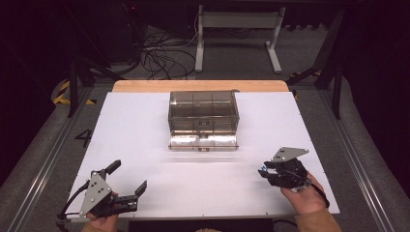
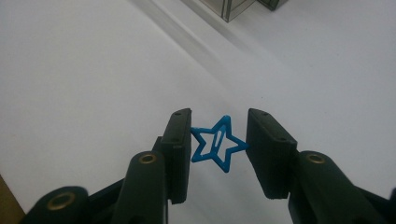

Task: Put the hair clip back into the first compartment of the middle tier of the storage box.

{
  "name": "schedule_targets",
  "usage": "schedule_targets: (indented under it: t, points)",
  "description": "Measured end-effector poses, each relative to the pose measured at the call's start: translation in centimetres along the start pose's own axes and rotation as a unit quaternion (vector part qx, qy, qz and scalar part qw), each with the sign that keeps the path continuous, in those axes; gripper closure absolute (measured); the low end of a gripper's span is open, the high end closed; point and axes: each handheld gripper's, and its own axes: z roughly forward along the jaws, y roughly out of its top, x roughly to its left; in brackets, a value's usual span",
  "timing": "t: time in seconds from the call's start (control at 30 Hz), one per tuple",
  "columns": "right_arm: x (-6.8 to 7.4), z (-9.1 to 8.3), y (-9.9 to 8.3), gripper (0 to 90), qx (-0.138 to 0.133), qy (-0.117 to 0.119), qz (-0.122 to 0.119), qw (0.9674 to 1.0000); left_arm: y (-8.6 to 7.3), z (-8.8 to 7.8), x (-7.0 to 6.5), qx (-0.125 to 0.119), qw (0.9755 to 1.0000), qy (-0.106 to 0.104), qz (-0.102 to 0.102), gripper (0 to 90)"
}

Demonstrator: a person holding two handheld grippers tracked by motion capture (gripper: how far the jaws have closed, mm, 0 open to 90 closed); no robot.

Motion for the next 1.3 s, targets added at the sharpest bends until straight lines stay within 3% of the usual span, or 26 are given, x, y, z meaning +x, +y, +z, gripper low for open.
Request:
schedule_targets:
  t: [0.43,0.87,1.3]
  points:
    - [-0.2,-0.6,1.0,61.3,-0.035,0.018,-0.009,0.9992,0.0,0.0,0.0,0.001,1.0,0.001,0.002,1.6]
    - [-0.3,-0.2,3.9,61.3,-0.055,0.045,-0.019,0.9973,0.0,0.0,0.0,0.001,1.0,0.001,0.002,1.6]
    - [-0.1,0.2,6.3,61.3,-0.065,0.054,-0.032,0.9959,0.0,0.0,0.0,0.001,1.0,0.0,0.002,1.6]
